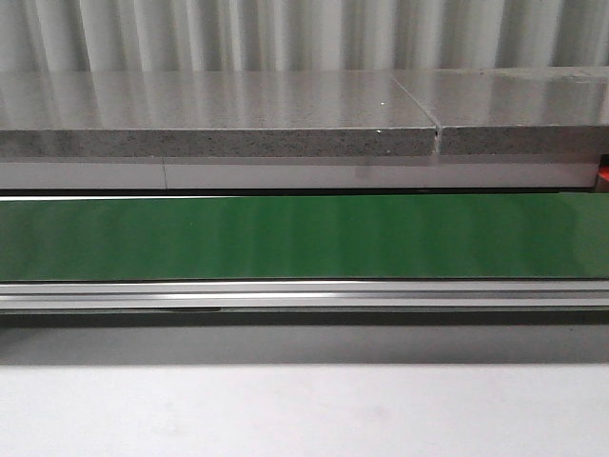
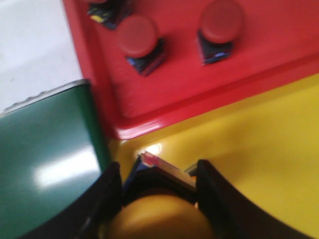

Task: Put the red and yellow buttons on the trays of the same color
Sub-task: 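Carry the yellow button into the yellow tray and open the right gripper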

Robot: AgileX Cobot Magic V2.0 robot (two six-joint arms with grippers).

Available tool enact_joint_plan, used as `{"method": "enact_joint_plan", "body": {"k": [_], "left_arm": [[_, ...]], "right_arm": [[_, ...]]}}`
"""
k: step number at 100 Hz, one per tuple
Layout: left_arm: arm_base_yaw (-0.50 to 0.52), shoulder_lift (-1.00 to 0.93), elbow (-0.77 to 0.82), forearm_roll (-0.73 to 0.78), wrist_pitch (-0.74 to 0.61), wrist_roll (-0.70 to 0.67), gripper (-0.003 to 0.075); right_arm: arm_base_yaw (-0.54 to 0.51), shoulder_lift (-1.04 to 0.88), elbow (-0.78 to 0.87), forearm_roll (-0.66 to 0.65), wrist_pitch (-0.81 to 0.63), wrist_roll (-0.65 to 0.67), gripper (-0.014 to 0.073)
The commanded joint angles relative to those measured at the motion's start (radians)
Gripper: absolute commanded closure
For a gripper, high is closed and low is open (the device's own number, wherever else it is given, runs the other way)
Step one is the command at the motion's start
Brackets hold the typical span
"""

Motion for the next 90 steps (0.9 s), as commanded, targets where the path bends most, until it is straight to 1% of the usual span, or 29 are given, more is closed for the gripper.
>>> {"method": "enact_joint_plan", "body": {"k": [1,11,31,47,90], "left_arm": [[-0.007,0.004,-0.026,-0.029,-0.064,-0.003,0.0740],[-0.007,0.004,-0.026,-0.029,-0.064,-0.003,0.0740],[-0.007,0.004,-0.026,-0.029,-0.064,-0.003,0.0740],[-0.007,0.004,-0.026,-0.029,-0.064,-0.003,0.0740],[-0.007,0.004,-0.026,-0.029,-0.064,-0.003,0.0740]], "right_arm": [[-0.061,-0.019,-0.024,0.010,-0.070,0.019,0.0450],[-0.097,0.015,-0.024,0.010,-0.091,0.022,0.0450],[-0.114,0.133,-0.024,0.010,-0.145,0.022,0.0450],[-0.143,0.199,-0.024,0.010,-0.150,0.026,0.0450],[-0.179,0.227,-0.024,0.009,-0.199,0.033,0.0450]]}}
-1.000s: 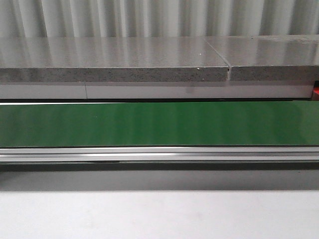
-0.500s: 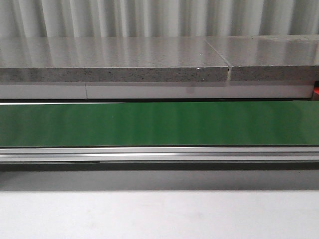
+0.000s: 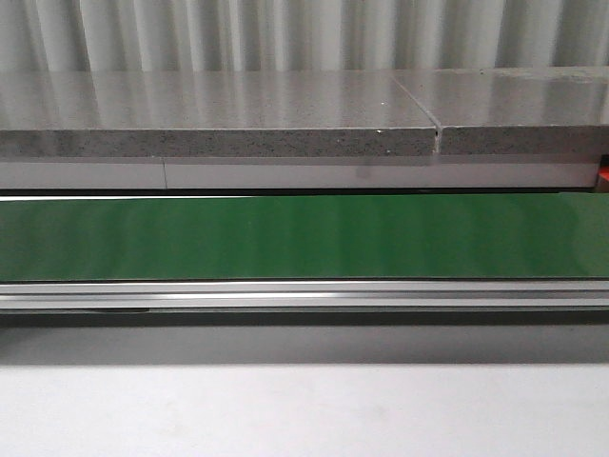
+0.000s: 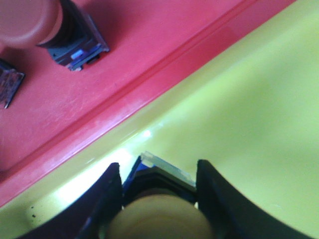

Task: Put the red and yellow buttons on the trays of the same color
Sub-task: 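Carry the yellow button into the yellow tray and open the right gripper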

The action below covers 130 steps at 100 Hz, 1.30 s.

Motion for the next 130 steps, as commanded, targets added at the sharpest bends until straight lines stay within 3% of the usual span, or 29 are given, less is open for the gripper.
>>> {"method": "enact_joint_plan", "body": {"k": [1,56,68,85,94,130], "left_arm": [[-0.007,0.004,-0.026,-0.029,-0.064,-0.003,0.0740],[-0.007,0.004,-0.026,-0.029,-0.064,-0.003,0.0740],[-0.007,0.004,-0.026,-0.029,-0.064,-0.003,0.0740],[-0.007,0.004,-0.026,-0.029,-0.064,-0.003,0.0740],[-0.007,0.004,-0.026,-0.029,-0.064,-0.003,0.0740],[-0.007,0.004,-0.026,-0.029,-0.064,-0.003,0.0740]], "right_arm": [[-0.015,-0.046,-0.024,0.009,-0.040,0.002,0.0450],[-0.017,0.038,-0.024,0.010,-0.029,0.002,0.0441],[-0.017,0.038,-0.024,0.017,-0.029,0.002,0.0340],[-0.017,0.038,-0.024,0.025,-0.022,0.002,0.0083],[-0.017,0.038,-0.024,0.041,-0.020,0.002,0.0006],[-0.008,-0.080,-0.026,0.088,-0.019,0.002,-0.0013]]}}
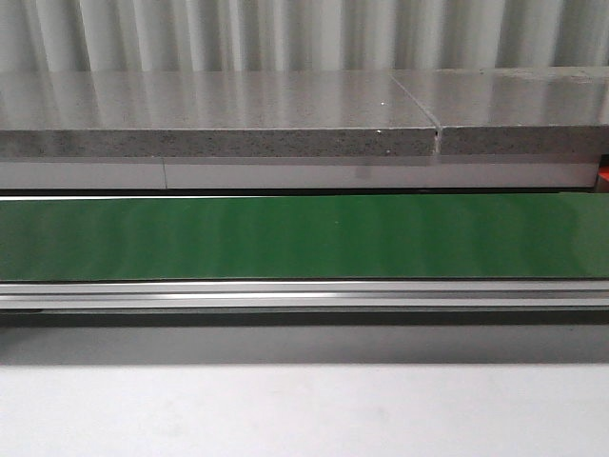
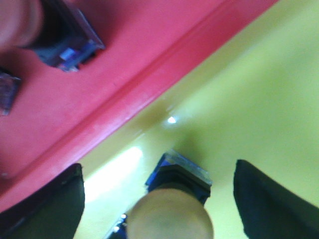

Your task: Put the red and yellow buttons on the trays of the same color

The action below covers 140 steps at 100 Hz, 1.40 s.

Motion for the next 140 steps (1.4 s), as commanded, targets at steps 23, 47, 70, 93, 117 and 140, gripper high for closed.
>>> {"method": "enact_joint_plan", "body": {"k": [23,47,70,93,117,140], "left_arm": [[-0.007,0.004,-0.026,-0.029,-0.064,-0.003,0.0740],[-0.007,0.004,-0.026,-0.029,-0.064,-0.003,0.0740],[-0.007,0.004,-0.026,-0.029,-0.064,-0.003,0.0740],[-0.007,0.004,-0.026,-0.029,-0.064,-0.003,0.0740],[-0.007,0.004,-0.026,-0.029,-0.064,-0.003,0.0740],[-0.007,0.004,-0.026,-0.029,-0.064,-0.003,0.0740]], "right_arm": [[0.057,-0.251,-0.026,0.023,-0.008,-0.004,-0.0010],[0.212,-0.414,-0.025,0.023,0.002,-0.026,-0.0010],[0.451,-0.525,-0.021,0.018,-0.002,-0.122,-0.0009],[0.621,-0.654,0.109,0.011,-0.086,-0.175,-0.0009],[0.631,-0.863,0.293,-0.007,-0.099,-0.177,-0.0009],[0.631,-1.034,0.427,-0.007,-0.099,-0.176,0.0001]]}}
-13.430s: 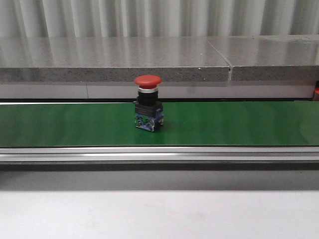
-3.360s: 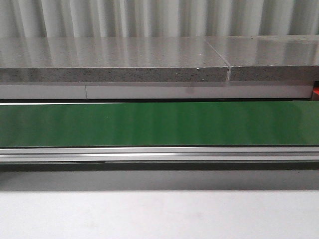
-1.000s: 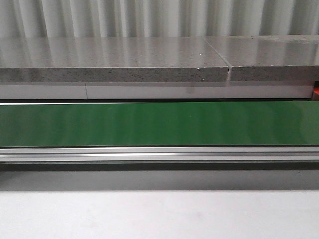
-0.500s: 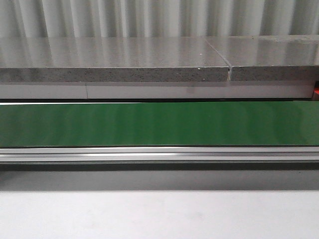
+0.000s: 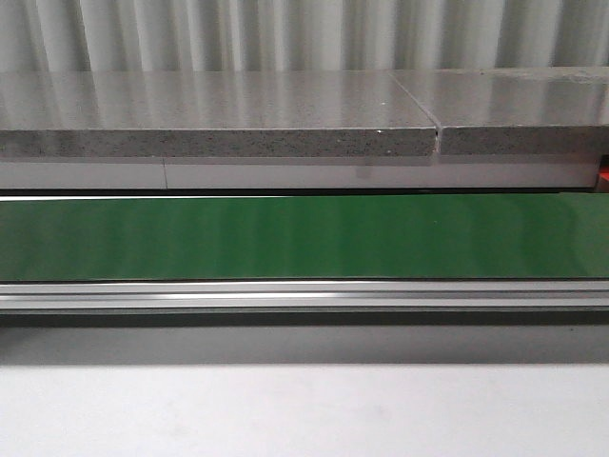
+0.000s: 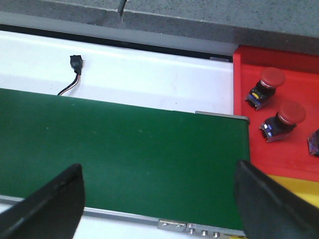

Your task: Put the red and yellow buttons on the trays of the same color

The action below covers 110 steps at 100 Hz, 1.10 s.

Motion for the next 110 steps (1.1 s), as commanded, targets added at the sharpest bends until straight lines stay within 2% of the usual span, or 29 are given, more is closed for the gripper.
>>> {"method": "enact_joint_plan", "body": {"k": [1,10,17,36,45,84,89,96,100,102,103,107,110], "left_arm": [[-0.007,0.004,-0.026,-0.029,-0.064,-0.003,0.0740],[-0.007,0.004,-0.026,-0.029,-0.064,-0.003,0.0740],[-0.007,0.004,-0.026,-0.029,-0.064,-0.003,0.0740],[-0.007,0.004,-0.026,-0.029,-0.064,-0.003,0.0740],[-0.007,0.004,-0.026,-0.029,-0.064,-0.003,0.0740],[-0.007,0.004,-0.026,-0.029,-0.062,-0.003,0.0728],[-0.007,0.004,-0.026,-0.029,-0.056,-0.003,0.0690],[-0.007,0.004,-0.026,-0.029,-0.052,-0.003,0.0584],[-0.007,0.004,-0.026,-0.029,-0.052,-0.003,0.0491],[-0.007,0.004,-0.026,-0.029,-0.052,-0.003,0.0421],[-0.007,0.004,-0.026,-0.029,-0.052,-0.003,0.0421],[-0.007,0.004,-0.026,-0.029,-0.052,-0.003,0.0293],[-0.007,0.004,-0.026,-0.029,-0.055,-0.003,0.0241]], "right_arm": [[0.002,-0.072,0.017,0.004,-0.068,-0.009,0.0006],[0.002,-0.119,0.054,0.004,-0.071,-0.009,0.0070],[0.002,-0.142,0.072,0.004,-0.072,-0.009,0.0165],[0.002,-0.152,0.075,0.004,-0.070,-0.009,0.0534],[0.002,-0.152,0.075,0.004,-0.070,-0.009,0.0659],[0.002,-0.152,0.075,0.004,-0.070,-0.009,0.0662],[0.002,-0.152,0.075,0.004,-0.070,-0.009,0.0662],[0.002,-0.152,0.075,0.004,-0.070,-0.009,0.0662],[0.002,-0.152,0.075,0.004,-0.070,-0.009,0.0662],[0.002,-0.152,0.075,0.004,-0.070,-0.009,0.0662],[0.002,-0.152,0.075,0.004,-0.070,-0.009,0.0662],[0.002,-0.152,0.075,0.004,-0.070,-0.009,0.0662],[0.002,-0.152,0.075,0.004,-0.070,-0.009,0.0662]]}}
